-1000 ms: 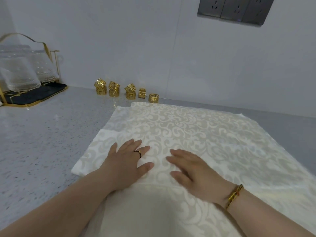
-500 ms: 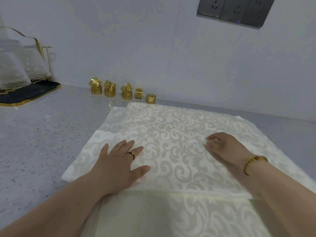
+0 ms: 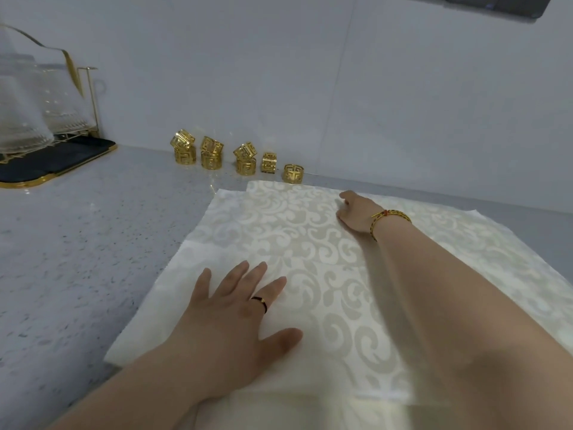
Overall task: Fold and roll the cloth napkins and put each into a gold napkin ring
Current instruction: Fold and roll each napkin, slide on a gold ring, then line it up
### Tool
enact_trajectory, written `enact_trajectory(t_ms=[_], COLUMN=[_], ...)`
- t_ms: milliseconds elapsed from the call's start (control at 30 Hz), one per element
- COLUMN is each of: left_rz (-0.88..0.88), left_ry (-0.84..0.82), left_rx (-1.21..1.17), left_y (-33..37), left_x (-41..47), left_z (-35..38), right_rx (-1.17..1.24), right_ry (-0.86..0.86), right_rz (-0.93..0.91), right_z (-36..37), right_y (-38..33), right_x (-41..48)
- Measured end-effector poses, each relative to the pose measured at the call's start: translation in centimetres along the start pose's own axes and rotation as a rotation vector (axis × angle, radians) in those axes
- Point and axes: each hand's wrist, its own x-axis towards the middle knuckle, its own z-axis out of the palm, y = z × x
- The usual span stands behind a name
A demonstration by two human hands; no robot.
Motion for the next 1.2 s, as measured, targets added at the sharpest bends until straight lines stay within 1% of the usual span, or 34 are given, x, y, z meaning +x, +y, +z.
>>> enact_trajectory(t_ms=[133, 333, 433, 500, 567, 733, 767, 833, 867, 933, 967, 1000, 1033, 1133, 1200], left_rz=[0.000, 0.004, 0.012, 0.019, -0.012, -0.011, -0.022, -0.053, -0.053, -0.023, -0.008, 0.019, 0.027, 0.008, -0.001], left_ry=[-0.021, -0.006, 0.004, 0.013, 0.005, 0.014, 0.037, 0.166, 0.270, 0.600, 0.731, 0.838, 0.901, 0.910, 0.833], left_rx=[0.005, -0.008, -0.006, -0.024, -0.064, -0.017, -0.011, -0.009, 0.001, 0.023, 0.019, 0.030, 0.066, 0.165, 0.195], left_y=[-0.1, 0.0, -0.1, 0.1, 0.3, 0.2, 0.2, 0.4, 0.5, 0.4, 0.4, 0.3, 0.3, 0.3, 0.0], left_x=[0.0, -0.1, -0.1, 0.0, 0.0, 0.1, 0.0, -0.3, -0.4, -0.7, -1.1, -1.2, -1.5, -1.9, -2.1], left_z=[-0.1, -0.3, -0.3, -0.4, -0.7, -0.5, -0.5, -1.0, -1.2, -1.6, -1.9, -1.9, -2.0, -1.4, -0.8], right_rx=[-0.008, -0.199, -0.180, -0.151, -0.153, -0.142, -0.140, -0.129, -0.136, -0.172, -0.193, -0.220, -0.246, -0.252, -0.291], right_ry=[0.077, 0.193, 0.279, 0.314, 0.362, 0.477, 0.496, 0.537, 0.577, 0.673, 0.700, 0.703, 0.699, 0.621, 0.550], right_rz=[-0.019, -0.066, -0.098, -0.130, -0.177, -0.334, -0.359, -0.398, -0.428, -0.477, -0.495, -0.501, -0.498, -0.503, -0.486], right_z=[-0.4, -0.7, -1.0, -1.5, -2.3, -3.6, -3.7, -3.6, -3.4, -3.1, -2.9, -2.4, -1.9, 0.0, 1.3], right_y=[0.2, -0.5, -1.0, -1.4, -1.6, -1.2, -1.1, -0.9, -0.9, -0.5, -0.3, -0.1, 0.2, 1.1, 1.5], right_x=[1.0, 0.9, 0.2, -0.8, -2.2, -7.9, -9.3, -12.0, -13.5, -16.3, -17.7, -18.8, -19.9, -22.6, -23.8])
